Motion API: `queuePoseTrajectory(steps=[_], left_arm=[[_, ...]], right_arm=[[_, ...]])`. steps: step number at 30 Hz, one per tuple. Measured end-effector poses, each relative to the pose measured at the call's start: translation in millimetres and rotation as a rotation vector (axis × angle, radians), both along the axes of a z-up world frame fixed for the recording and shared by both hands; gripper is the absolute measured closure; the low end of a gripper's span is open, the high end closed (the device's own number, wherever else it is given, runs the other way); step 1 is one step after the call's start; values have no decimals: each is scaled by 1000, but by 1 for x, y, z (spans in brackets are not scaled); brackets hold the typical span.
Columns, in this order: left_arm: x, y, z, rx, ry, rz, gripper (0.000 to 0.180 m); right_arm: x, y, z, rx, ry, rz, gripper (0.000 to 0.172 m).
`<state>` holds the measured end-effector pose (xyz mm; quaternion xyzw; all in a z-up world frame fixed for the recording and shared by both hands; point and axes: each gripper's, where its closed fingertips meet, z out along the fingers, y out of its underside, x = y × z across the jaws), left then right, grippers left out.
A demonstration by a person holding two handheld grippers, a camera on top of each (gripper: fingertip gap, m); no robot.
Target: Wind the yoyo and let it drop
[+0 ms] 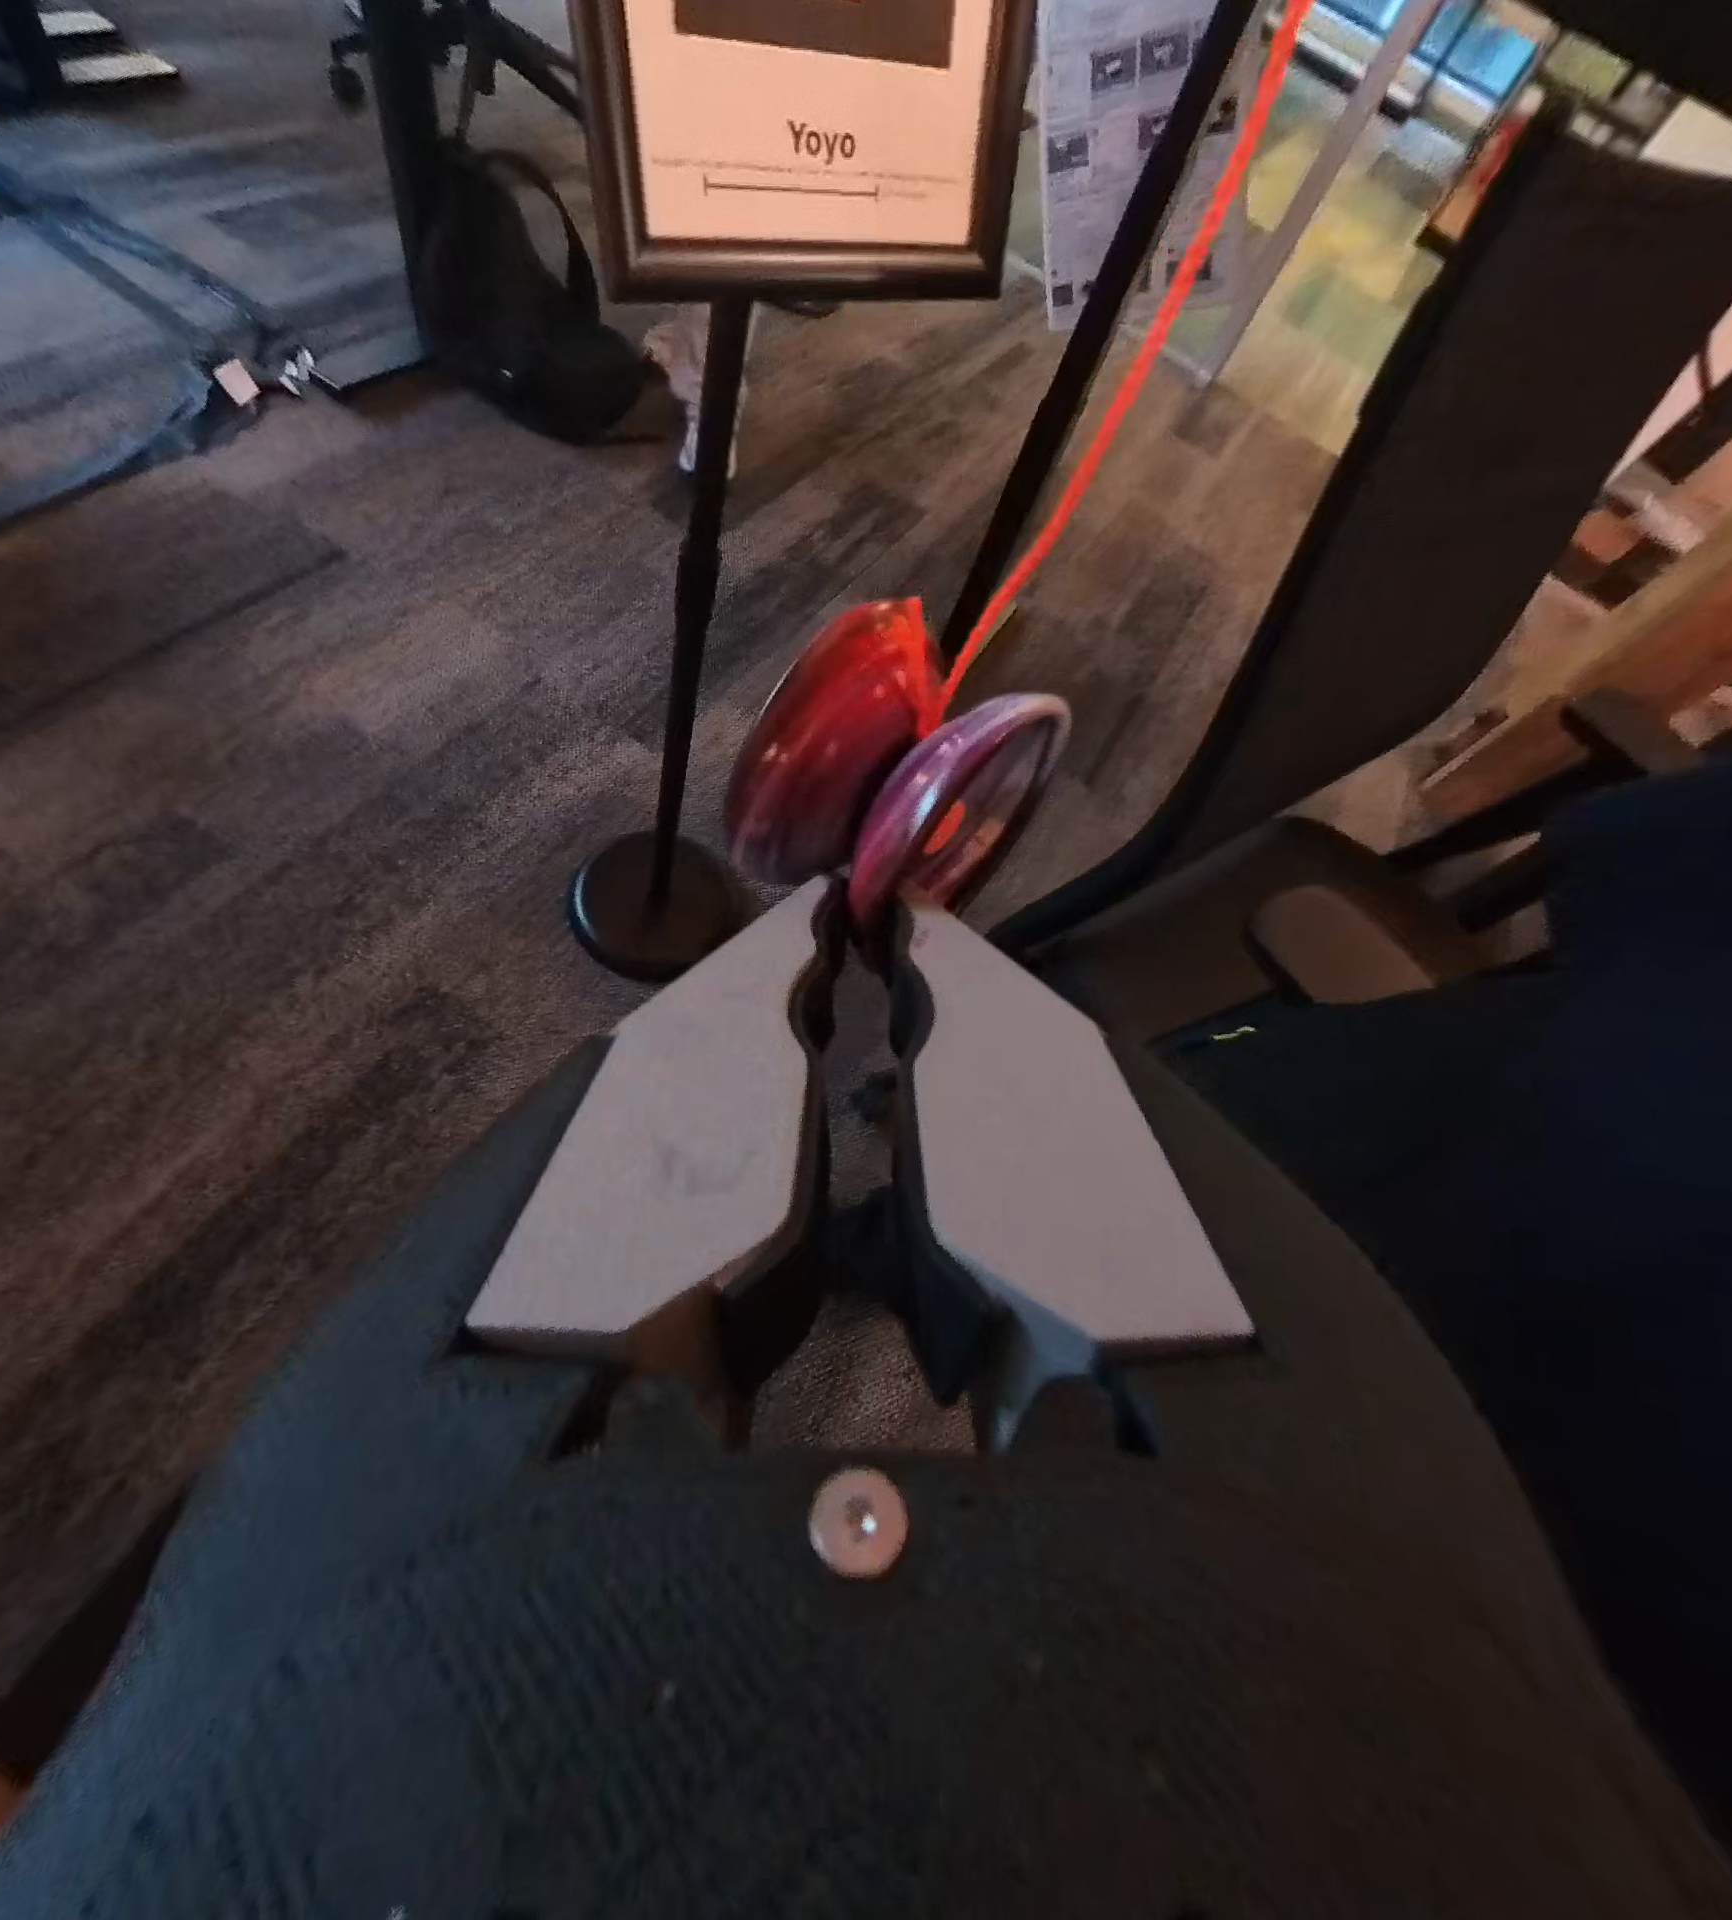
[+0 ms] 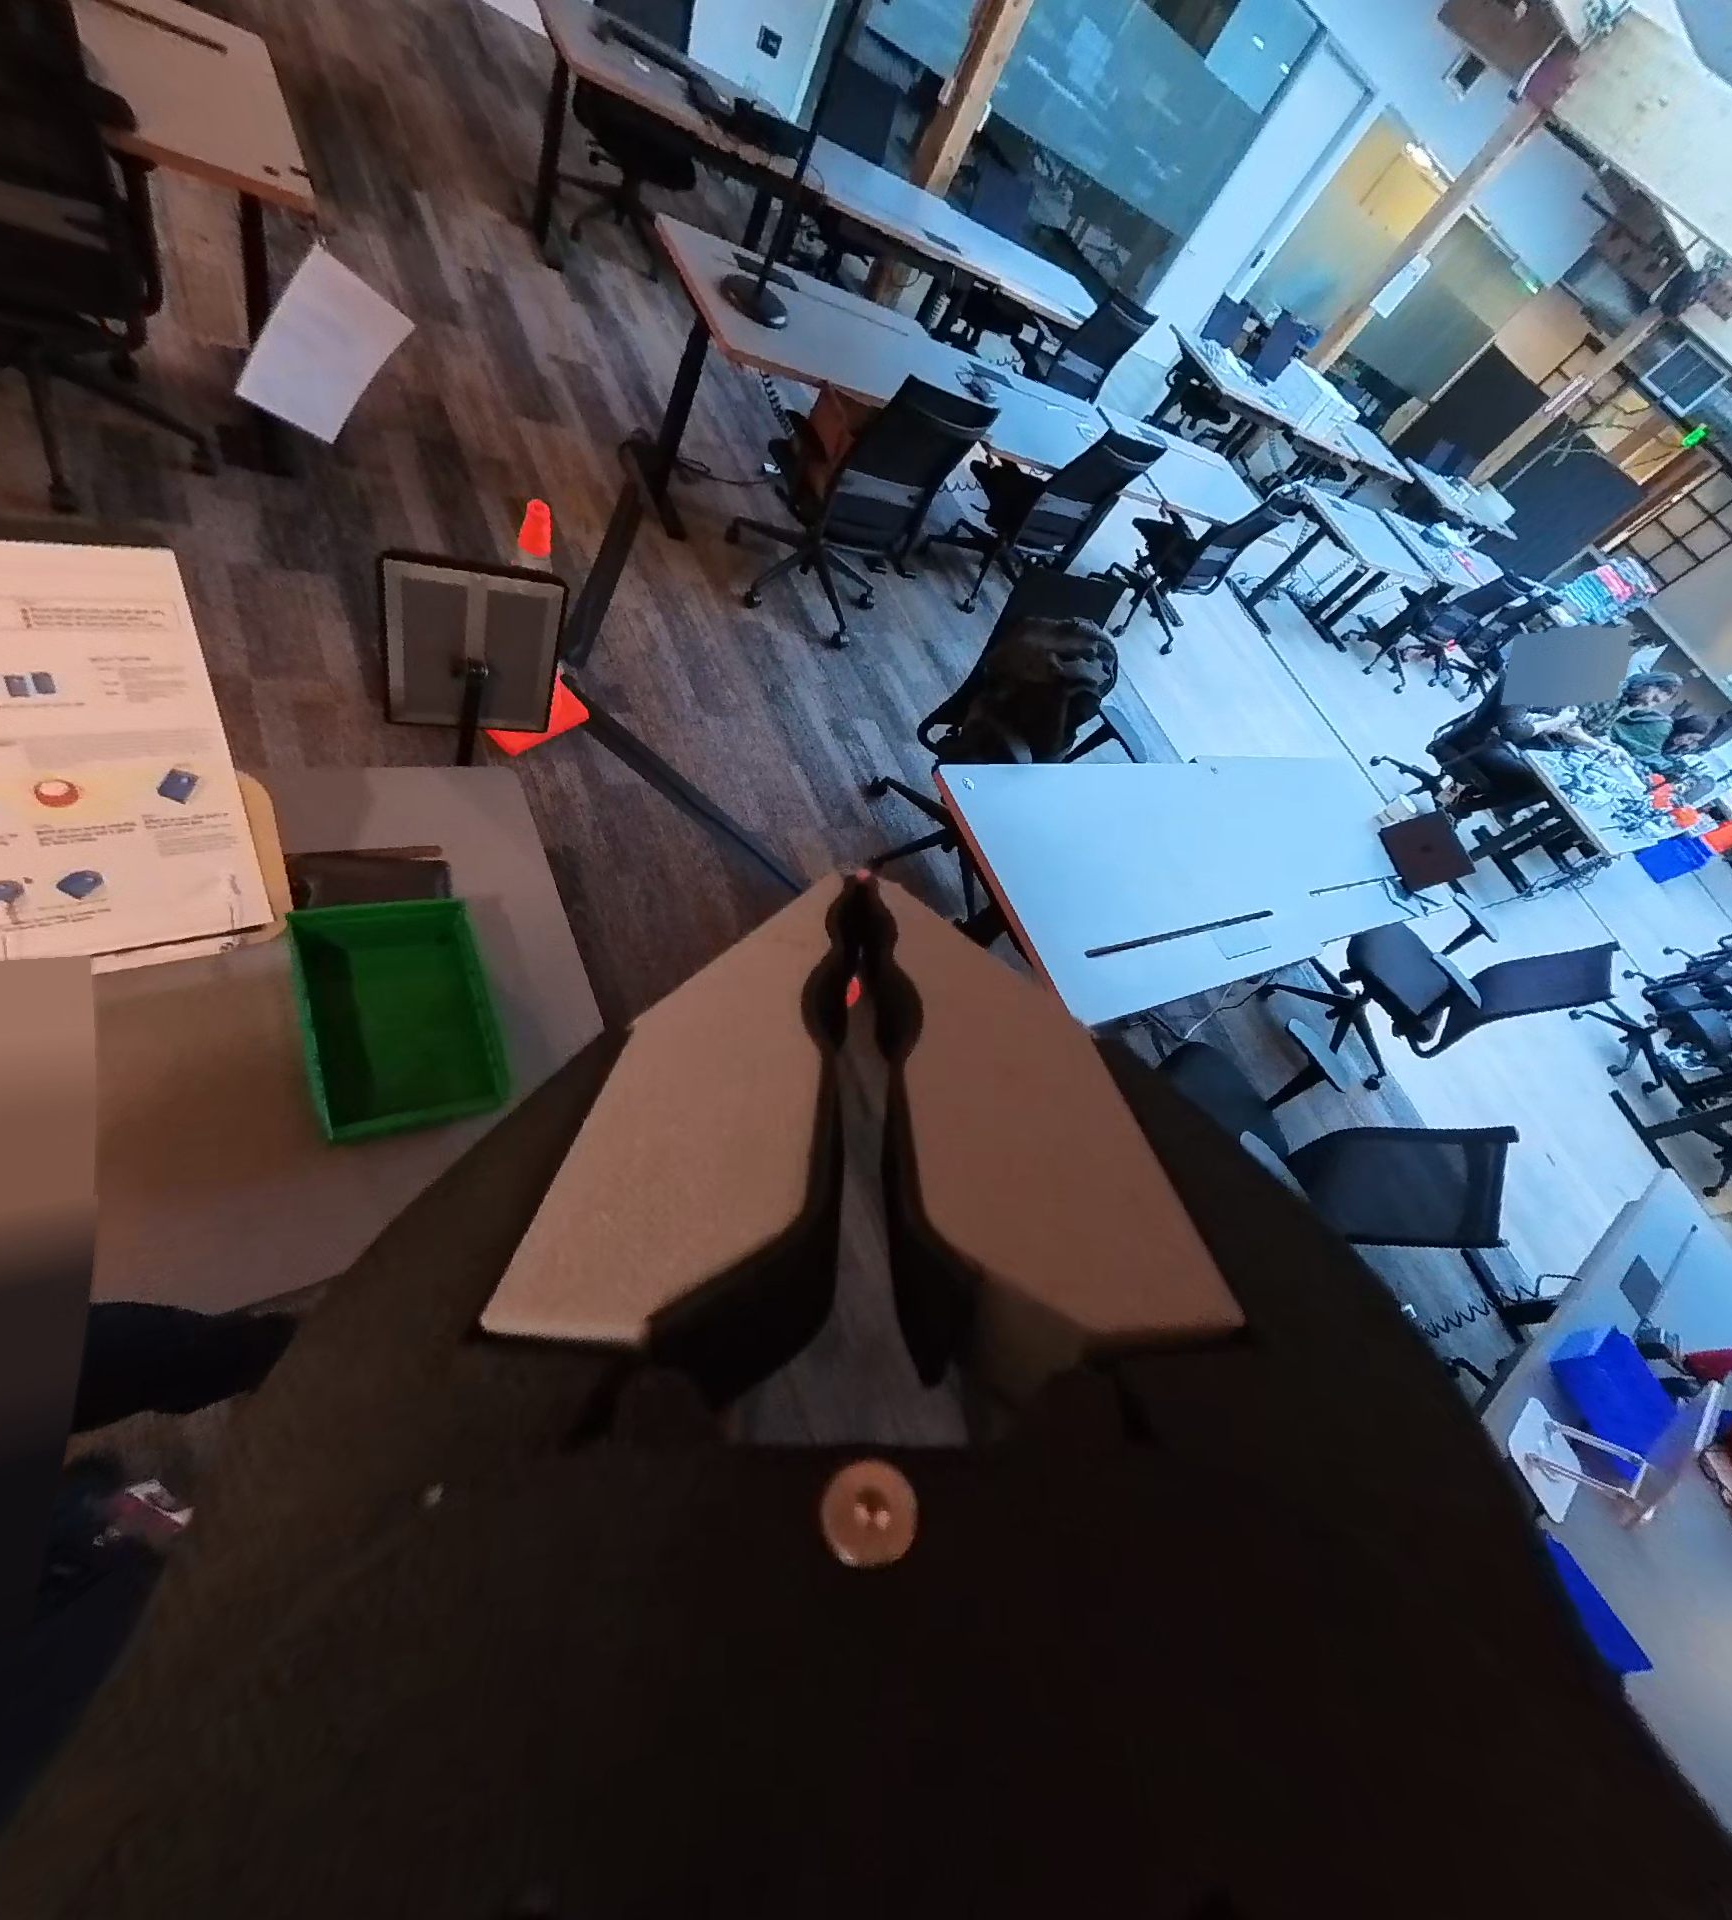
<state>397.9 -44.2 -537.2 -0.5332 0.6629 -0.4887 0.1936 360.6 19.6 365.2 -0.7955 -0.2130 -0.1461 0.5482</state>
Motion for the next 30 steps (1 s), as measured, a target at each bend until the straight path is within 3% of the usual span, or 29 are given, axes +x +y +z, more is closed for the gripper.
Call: queuePoseTrajectory(steps=[4,7,9,12,17,22,25,30], left_arm=[[-7,-2,-1,59,50,-15,177],[-19,12,3,138,70,34,177],[-34,33,2,228,105,80,177],[-74,95,3,405,160,218,177],[-160,205,36,378,177,499,177],[-203,265,109,286,20,627,177],[-195,259,167,249,-142,557,178],[-142,164,236,253,-321,142,178]], right_arm=[[22,-7,-19,-36,-1,-31,172],[59,-20,-56,-106,-17,-90,172],[94,-35,-86,-153,0,-140,172],[147,-75,-135,-198,107,-178,172],[251,-179,-231,-191,345,-303,172],[295,-259,-385,-233,646,-274,172],[265,-278,-489,-305,780,-142,172],[162,-253,-625,-368,836,109,172]])
